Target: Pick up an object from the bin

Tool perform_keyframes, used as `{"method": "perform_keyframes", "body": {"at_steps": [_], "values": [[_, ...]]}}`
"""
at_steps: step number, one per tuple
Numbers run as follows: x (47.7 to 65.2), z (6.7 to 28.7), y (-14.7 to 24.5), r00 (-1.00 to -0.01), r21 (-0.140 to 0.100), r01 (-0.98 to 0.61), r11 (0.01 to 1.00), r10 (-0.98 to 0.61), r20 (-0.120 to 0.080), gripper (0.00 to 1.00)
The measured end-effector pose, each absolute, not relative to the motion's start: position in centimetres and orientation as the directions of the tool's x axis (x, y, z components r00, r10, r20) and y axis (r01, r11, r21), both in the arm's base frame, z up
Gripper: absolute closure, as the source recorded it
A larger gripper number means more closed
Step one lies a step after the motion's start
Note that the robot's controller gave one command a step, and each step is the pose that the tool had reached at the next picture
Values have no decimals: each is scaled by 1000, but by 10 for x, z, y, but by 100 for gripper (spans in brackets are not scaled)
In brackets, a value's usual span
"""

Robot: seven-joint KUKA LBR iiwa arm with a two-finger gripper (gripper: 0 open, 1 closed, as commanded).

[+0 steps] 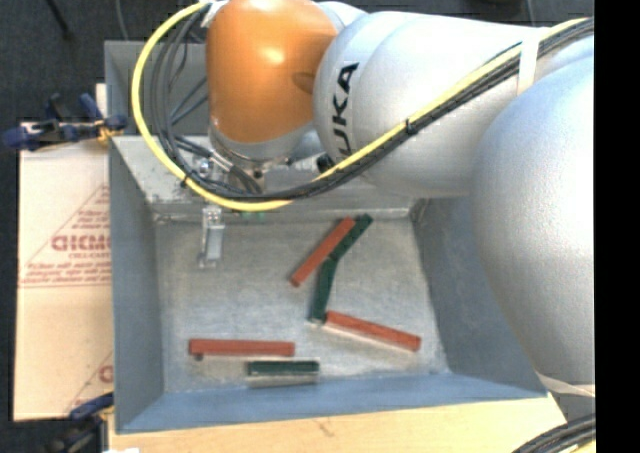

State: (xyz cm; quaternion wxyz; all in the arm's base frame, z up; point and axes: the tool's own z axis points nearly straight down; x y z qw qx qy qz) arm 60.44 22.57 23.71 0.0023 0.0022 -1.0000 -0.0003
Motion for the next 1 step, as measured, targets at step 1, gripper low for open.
{"method": "perform_keyframes", "body": {"at_steps": [1], "values": [[616,85,198,-993,-1,120,993,120,4,0]]}}
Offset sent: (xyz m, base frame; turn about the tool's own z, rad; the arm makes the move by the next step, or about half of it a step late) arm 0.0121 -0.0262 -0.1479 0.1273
